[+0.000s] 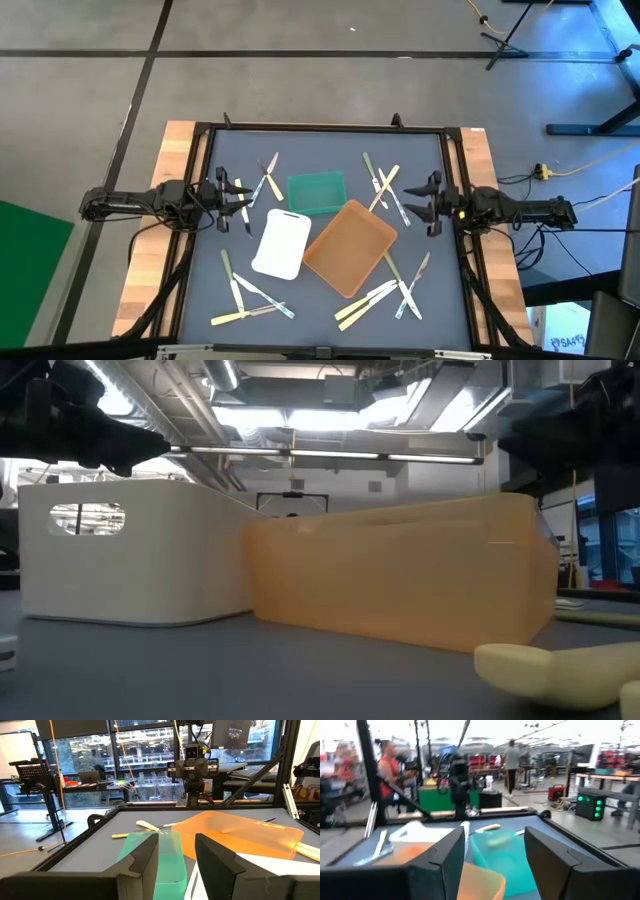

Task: Sort silverware by color (type)
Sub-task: Put the yellow knife into the blue bin

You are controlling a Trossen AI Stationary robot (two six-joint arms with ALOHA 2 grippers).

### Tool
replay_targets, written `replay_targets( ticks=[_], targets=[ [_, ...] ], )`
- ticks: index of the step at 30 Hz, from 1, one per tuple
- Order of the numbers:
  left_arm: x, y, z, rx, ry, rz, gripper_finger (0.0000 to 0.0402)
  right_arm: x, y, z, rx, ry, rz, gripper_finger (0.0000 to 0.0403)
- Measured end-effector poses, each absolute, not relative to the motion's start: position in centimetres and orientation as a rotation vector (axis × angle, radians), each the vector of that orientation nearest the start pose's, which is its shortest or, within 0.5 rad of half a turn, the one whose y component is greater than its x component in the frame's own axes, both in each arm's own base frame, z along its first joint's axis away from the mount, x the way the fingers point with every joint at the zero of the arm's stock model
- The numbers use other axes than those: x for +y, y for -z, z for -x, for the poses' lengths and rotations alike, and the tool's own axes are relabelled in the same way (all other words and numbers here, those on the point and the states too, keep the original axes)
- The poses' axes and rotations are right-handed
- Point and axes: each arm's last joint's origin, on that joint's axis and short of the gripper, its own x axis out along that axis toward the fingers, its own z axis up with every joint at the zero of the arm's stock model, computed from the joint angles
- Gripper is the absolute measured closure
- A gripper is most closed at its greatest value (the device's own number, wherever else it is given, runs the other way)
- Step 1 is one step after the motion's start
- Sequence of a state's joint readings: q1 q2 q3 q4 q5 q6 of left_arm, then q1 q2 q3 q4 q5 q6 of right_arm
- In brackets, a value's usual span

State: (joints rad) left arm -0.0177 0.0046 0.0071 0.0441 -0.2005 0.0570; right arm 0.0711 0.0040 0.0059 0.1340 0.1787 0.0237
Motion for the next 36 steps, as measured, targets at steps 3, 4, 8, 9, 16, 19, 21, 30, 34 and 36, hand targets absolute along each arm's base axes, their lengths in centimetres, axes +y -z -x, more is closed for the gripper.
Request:
replay_targets(
  ticks=[3,4,8,9,16,19,21,30,34,36],
  targets=[
    [0.4,-17.0,-9.7,-0.041,-0.184,-0.051,0.0279,0.1,-18.0,-9.6,-0.155,0.144,-0.081,0.0210],
    [0.4,-17.0,-9.7,-0.041,-0.184,-0.051,0.0279,0.0,-18.1,-9.6,-0.170,0.153,-0.098,0.0210],
    [0.4,-17.0,-9.7,-0.041,-0.184,-0.051,0.0279,-0.1,-18.3,-9.5,-0.194,0.191,-0.136,0.0210],
    [0.4,-17.0,-9.7,-0.041,-0.184,-0.051,0.0279,-0.1,-18.4,-9.5,-0.196,0.201,-0.140,0.0210],
    [0.4,-17.0,-9.7,-0.041,-0.184,-0.054,0.0279,-0.3,-19.8,-9.1,-0.239,0.239,-0.153,0.0210],
    [0.4,-17.0,-9.7,-0.041,-0.184,-0.056,0.0279,-0.3,-20.5,-8.9,-0.259,0.237,-0.157,0.0210],
    [0.4,-17.0,-9.7,-0.041,-0.184,-0.057,0.0279,-0.3,-20.9,-8.8,-0.271,0.237,-0.159,0.0210],
    [0.4,-17.0,-9.7,-0.041,-0.184,-0.057,0.0279,-0.5,-22.2,-8.4,-0.293,0.320,-0.131,0.0210],
    [0.4,-17.0,-9.7,-0.041,-0.184,-0.057,0.0279,-0.6,-22.8,-8.5,-0.275,0.346,-0.073,0.0210],
    [0.4,-17.0,-9.7,-0.041,-0.184,-0.057,0.0279,-0.6,-23.1,-8.6,-0.258,0.371,-0.035,0.0210]
  ],
)
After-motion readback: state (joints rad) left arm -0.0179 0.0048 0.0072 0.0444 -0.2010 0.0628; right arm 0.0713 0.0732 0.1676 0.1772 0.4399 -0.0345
